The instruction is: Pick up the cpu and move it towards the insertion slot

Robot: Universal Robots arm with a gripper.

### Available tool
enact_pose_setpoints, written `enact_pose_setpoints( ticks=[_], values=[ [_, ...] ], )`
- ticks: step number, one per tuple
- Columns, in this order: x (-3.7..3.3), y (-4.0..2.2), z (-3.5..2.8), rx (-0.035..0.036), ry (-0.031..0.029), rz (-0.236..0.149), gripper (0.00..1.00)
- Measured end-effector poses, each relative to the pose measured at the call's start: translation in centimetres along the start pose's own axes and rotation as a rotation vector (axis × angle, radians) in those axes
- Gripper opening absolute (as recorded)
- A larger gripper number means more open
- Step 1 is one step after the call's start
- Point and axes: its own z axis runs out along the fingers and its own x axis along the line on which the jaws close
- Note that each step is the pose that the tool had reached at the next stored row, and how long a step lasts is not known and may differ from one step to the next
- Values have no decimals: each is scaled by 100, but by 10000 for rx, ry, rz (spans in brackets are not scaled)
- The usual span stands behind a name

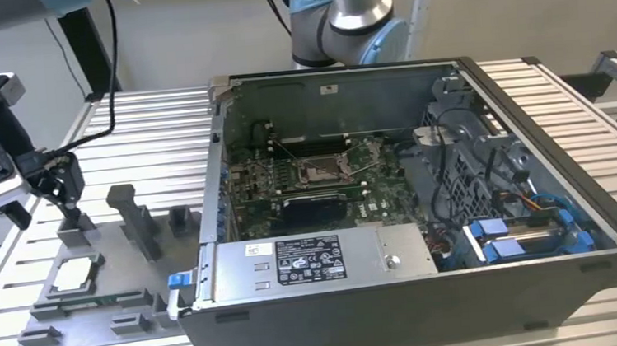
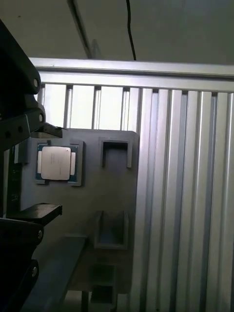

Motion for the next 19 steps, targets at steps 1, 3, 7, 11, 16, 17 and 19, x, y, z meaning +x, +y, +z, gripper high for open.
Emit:
enact_pose_setpoints(
  ticks=[1,3,7,11,16,17,19],
  values=[
    [10,-1,19,5,-2,35,100],
    [19,-5,56,11,-5,139,100],
    [22,-16,116,13,-12,376,100],
    [24,-75,158,13,-11,378,100],
    [26,-127,236,12,-13,388,100],
    [26,-135,254,13,-12,388,100],
    [28,-161,286,14,-11,389,100]
  ],
)
